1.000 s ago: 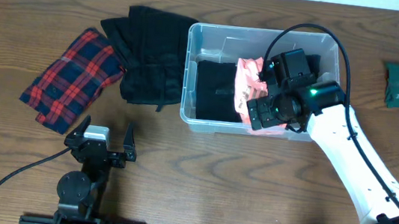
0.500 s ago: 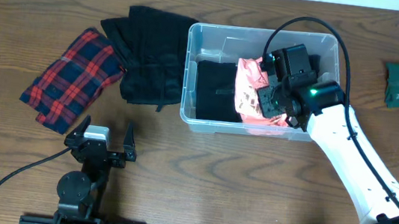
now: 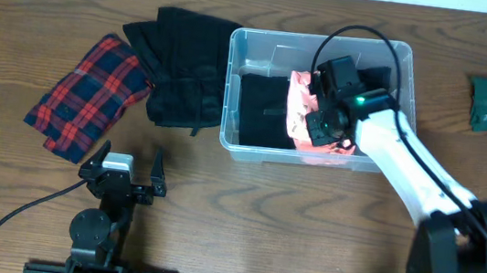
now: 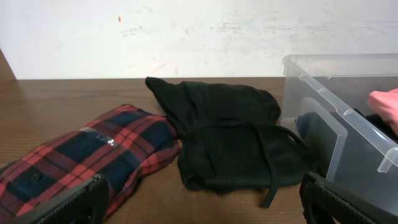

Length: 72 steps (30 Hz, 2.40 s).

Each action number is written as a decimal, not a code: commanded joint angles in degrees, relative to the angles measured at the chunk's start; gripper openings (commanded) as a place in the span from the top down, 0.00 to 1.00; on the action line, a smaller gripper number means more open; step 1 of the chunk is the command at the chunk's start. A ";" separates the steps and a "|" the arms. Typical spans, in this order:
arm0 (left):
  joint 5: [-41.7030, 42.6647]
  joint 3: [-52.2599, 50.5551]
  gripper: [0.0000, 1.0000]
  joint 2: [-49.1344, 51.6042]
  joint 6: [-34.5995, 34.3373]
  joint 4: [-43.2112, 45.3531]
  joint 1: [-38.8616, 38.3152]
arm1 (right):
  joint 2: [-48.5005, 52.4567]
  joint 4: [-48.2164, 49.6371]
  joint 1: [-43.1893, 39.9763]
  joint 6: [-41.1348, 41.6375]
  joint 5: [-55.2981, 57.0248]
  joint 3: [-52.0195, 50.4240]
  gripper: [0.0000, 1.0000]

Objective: Pack container

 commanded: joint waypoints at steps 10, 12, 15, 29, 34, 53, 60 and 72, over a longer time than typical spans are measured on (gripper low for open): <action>0.22 -1.57 0.02 0.04 -0.48 -0.90 -0.17 | 6.12 2.60 0.59 0.28 -6.84 1.20 0.74; 0.22 -1.57 0.02 0.04 -0.48 -0.90 -0.17 | 4.72 1.29 0.59 0.28 -6.82 2.78 0.73; 0.22 -1.57 0.02 0.04 -0.48 -0.90 -0.17 | 1.31 -0.98 0.59 0.31 -6.78 5.90 0.70; 0.22 -1.57 0.02 0.04 -0.48 -0.90 -0.17 | -2.64 5.70 0.57 0.33 -6.12 7.13 0.62; 0.22 -1.57 0.02 0.04 -0.48 -0.90 -0.17 | 3.41 5.60 0.59 0.35 -6.23 7.08 0.57; 0.22 -1.57 0.02 0.04 -0.48 -0.90 -0.17 | -6.16 2.78 -0.42 -0.28 -4.94 10.27 0.21; 0.22 -1.57 0.02 0.04 -0.48 -0.92 -0.17 | -13.03 -7.28 -3.15 2.08 7.19 10.25 0.48; 0.22 -1.57 0.02 0.04 -0.48 -0.90 -0.17 | -11.06 -12.15 -7.80 7.02 7.72 6.54 0.99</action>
